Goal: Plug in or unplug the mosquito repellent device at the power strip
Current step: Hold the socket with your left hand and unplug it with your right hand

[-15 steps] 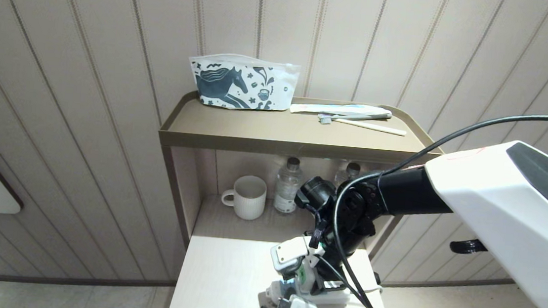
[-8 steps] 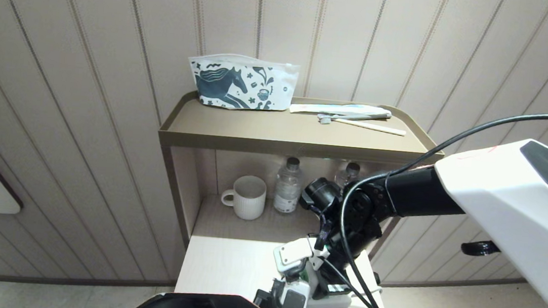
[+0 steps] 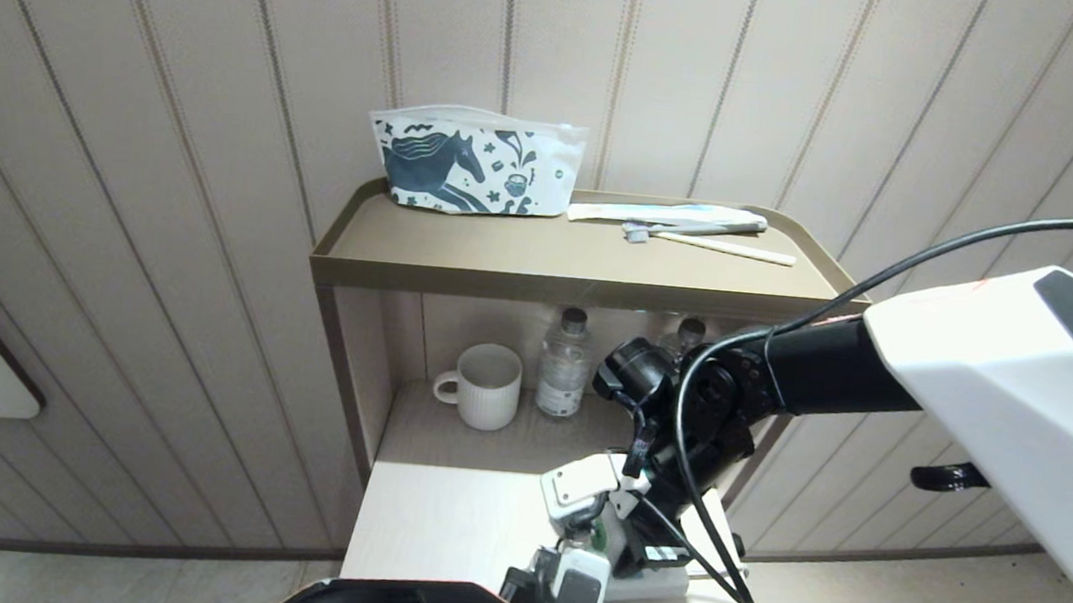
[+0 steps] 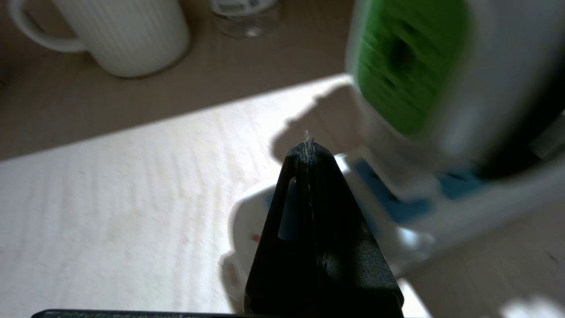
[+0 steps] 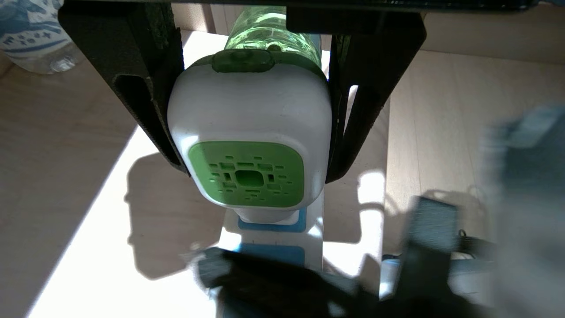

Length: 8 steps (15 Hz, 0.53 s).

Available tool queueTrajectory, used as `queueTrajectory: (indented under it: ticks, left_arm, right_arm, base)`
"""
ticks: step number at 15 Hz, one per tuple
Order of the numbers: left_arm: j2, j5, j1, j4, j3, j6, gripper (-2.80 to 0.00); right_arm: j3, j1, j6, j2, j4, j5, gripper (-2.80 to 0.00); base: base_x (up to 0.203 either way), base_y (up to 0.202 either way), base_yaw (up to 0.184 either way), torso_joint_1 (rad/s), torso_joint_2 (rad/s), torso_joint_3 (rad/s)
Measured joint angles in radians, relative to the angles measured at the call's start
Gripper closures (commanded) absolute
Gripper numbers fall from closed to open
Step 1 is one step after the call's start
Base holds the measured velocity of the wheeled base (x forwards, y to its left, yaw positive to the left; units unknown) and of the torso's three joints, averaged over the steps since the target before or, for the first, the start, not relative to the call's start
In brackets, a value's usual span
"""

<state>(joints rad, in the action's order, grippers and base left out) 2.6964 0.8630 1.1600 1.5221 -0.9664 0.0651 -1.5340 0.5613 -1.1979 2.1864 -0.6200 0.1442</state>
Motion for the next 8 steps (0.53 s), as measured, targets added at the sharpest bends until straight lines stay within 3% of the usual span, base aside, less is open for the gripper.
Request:
queueTrajectory:
  ticks: [8]
  left_arm:
    - [0.006,-0.003,0.008,0.000,0.002,0.000,0.00]
  right_arm:
    - [-0.013,-0.001,0.002,-0.018,0.003,0.010,0.00]
  base:
    - [0.000,0.000,0.000,0.000,0.00,0.000]
